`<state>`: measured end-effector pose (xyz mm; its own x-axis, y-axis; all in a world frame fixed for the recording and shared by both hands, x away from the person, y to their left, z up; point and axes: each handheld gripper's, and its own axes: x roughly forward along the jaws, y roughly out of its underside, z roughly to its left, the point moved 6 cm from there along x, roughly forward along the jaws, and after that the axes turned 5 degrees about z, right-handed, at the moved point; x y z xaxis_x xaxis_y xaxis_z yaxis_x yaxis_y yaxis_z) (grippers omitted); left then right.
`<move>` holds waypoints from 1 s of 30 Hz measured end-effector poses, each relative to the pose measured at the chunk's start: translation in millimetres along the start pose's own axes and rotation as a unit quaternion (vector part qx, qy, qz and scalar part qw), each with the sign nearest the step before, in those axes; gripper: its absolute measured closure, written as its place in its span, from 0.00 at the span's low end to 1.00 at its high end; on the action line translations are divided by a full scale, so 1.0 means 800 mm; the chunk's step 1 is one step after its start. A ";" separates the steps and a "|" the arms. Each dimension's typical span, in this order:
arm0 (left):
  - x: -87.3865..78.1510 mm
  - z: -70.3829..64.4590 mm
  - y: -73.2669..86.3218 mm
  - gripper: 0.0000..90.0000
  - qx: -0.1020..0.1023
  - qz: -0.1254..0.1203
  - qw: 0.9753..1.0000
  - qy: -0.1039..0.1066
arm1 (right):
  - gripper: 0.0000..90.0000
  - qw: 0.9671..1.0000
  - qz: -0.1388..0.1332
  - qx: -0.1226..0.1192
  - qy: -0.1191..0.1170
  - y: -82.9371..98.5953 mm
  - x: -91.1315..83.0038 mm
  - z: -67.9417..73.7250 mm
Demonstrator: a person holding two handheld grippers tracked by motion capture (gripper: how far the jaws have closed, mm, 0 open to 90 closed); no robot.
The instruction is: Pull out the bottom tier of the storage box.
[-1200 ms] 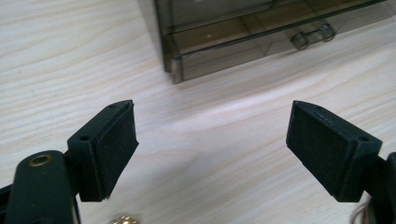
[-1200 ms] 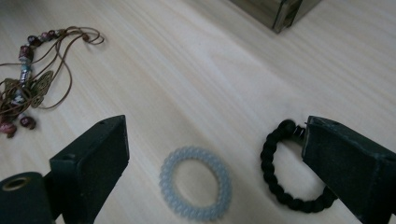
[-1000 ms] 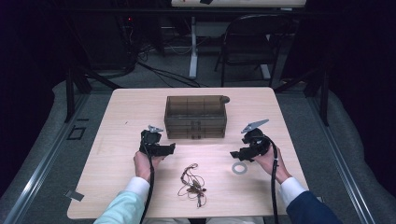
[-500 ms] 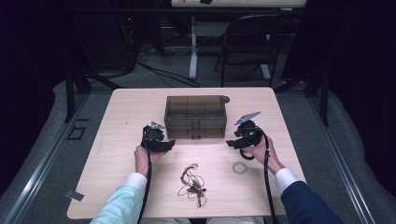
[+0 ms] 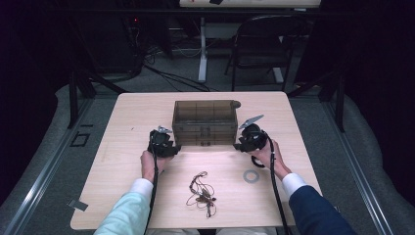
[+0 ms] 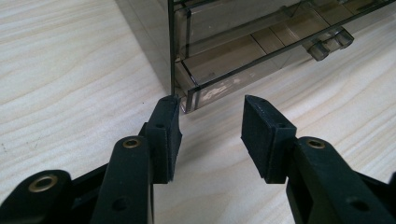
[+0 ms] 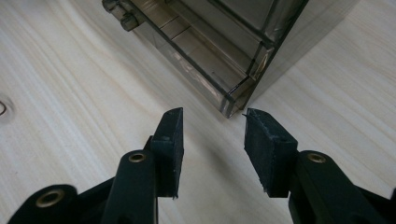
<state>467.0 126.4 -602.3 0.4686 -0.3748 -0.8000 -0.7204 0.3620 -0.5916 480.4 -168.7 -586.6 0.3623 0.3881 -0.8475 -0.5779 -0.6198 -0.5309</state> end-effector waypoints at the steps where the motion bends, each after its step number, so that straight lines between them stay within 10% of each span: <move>1: 0.001 0.001 -0.001 0.64 0.000 0.001 1.000 0.000 | 0.67 1.000 0.000 0.001 0.000 -0.001 0.002 -0.001; 30: 0.013 0.005 -0.007 0.78 0.020 -0.001 1.000 -0.001 | 0.88 1.000 0.007 -0.002 0.013 -0.004 0.020 -0.004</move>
<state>477.7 123.7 -608.0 0.4714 -0.3729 -0.7992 -0.6986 0.3951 -0.5965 490.1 -162.4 -598.2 0.3733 0.3623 -0.8540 -0.5793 -0.6280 -0.5196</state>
